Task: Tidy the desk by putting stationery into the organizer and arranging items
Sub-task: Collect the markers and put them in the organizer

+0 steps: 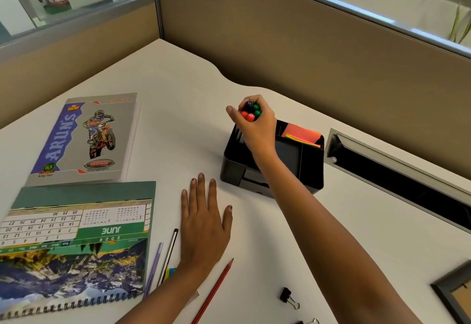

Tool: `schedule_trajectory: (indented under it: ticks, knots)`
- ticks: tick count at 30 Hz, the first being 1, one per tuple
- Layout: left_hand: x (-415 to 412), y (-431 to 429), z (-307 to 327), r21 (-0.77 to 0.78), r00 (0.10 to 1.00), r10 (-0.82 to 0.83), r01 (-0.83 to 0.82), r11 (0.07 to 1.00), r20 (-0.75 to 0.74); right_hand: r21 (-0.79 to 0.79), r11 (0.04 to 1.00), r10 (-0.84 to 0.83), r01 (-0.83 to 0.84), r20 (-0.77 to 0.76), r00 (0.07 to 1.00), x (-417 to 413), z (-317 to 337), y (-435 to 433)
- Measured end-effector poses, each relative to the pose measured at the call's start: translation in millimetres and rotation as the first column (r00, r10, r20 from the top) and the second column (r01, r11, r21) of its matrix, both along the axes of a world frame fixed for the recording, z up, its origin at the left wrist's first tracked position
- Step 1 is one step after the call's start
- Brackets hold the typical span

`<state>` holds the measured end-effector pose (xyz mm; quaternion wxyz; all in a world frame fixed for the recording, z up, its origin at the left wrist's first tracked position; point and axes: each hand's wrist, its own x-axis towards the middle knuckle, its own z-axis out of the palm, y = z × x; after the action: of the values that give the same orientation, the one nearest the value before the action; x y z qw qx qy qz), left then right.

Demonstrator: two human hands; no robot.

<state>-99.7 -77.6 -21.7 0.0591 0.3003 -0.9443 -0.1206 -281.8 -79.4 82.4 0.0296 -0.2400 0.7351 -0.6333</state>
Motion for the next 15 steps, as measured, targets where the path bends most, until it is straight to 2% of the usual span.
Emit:
schedule_trajectory:
  ticks: [11,15]
  knots:
    - [-1.9,-0.7,-5.4,-0.011,0.999,0.011,-0.011,1.000,-0.041,0.111,0.993,-0.004,0.030,-0.224,0.975,3.2,0.5,-0.9]
    - [-0.9,-0.2,-10.1,-0.027,0.999,0.019,-0.020,0.999,-0.047,0.117,0.992,-0.020,0.053,-0.264,0.964,7.5,3.1,2.6]
